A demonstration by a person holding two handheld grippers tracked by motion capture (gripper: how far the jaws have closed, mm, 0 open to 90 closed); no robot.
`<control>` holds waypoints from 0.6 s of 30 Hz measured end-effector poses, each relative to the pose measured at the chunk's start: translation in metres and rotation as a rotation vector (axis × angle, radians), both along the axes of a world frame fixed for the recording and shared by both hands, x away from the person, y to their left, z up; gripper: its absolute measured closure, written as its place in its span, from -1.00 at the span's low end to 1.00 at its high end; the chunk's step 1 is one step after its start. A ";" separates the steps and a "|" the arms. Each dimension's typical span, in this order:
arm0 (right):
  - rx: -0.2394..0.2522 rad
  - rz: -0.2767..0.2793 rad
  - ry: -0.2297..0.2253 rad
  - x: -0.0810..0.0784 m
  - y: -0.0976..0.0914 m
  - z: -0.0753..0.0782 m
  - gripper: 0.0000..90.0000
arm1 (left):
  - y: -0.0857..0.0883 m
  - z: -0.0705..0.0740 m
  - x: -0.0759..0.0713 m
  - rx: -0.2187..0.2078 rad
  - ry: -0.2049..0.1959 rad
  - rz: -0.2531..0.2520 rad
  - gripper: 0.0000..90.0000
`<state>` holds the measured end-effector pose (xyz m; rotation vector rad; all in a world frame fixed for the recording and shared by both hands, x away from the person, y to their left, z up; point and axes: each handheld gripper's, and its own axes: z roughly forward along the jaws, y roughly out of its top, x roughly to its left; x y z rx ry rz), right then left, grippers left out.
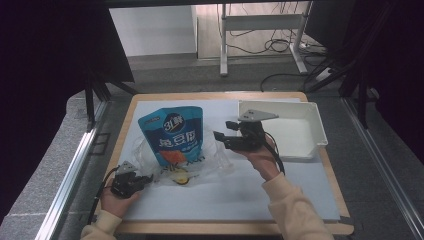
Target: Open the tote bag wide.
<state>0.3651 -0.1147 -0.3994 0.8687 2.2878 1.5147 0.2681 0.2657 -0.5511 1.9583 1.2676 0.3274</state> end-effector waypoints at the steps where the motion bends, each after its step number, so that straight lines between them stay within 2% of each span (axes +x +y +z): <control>1: -0.010 0.003 0.002 0.003 0.004 0.001 -0.14 | 0.000 0.000 0.000 0.000 0.000 0.000 0.96; 4: -0.066 0.008 0.023 0.013 0.020 -0.002 -0.12 | 0.000 0.000 0.000 0.002 -0.001 -0.001 0.96; 7: -0.117 0.004 0.060 0.024 0.032 -0.014 0.06 | 0.000 0.000 0.000 0.003 0.000 -0.004 0.96; 12: -0.124 -0.001 0.089 0.034 0.036 -0.031 0.60 | 0.001 0.000 0.000 0.004 0.000 -0.006 0.96; 14: -0.132 -0.019 0.096 0.036 0.036 -0.038 0.81 | 0.000 0.000 0.000 0.002 0.000 -0.004 0.96; 18: -0.140 -0.052 0.105 0.037 0.033 -0.050 0.92 | 0.000 0.000 0.000 0.000 0.001 -0.002 0.96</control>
